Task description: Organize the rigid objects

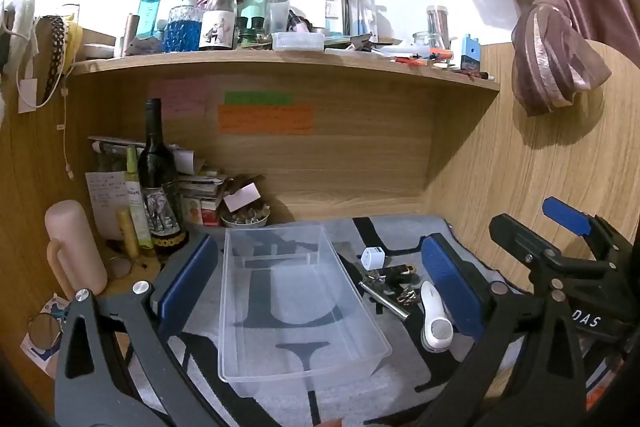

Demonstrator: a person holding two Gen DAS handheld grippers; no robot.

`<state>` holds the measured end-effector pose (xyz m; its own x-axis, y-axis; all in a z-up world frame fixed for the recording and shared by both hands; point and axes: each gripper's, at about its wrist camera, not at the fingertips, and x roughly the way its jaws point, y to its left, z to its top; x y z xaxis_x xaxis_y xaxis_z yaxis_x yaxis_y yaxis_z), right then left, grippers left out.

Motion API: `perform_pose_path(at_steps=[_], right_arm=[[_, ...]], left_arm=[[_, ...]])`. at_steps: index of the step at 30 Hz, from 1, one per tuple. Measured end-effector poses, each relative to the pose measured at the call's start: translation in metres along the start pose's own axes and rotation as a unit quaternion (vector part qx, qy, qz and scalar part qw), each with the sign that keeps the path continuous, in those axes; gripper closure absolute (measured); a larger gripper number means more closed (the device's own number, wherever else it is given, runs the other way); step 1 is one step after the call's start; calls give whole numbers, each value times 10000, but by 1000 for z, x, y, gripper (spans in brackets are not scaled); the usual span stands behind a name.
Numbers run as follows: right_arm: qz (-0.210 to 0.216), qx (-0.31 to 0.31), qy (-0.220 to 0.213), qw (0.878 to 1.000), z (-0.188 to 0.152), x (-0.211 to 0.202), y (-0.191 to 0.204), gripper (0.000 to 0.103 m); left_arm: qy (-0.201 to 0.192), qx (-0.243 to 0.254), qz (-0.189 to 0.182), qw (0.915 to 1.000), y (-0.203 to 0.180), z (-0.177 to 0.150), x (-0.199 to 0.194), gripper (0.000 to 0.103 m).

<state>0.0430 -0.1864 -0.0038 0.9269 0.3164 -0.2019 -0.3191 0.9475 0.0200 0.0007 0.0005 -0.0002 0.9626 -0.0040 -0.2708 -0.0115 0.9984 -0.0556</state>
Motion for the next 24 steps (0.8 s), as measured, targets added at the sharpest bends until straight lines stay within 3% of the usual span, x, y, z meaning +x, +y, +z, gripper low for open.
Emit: perform_pose_path(at_steps=[24], right_arm=[[-47,-66,-35,10000,2,-1,1,0]], left_arm=[[-61,-48,-1,10000,-2,5,-4,0]])
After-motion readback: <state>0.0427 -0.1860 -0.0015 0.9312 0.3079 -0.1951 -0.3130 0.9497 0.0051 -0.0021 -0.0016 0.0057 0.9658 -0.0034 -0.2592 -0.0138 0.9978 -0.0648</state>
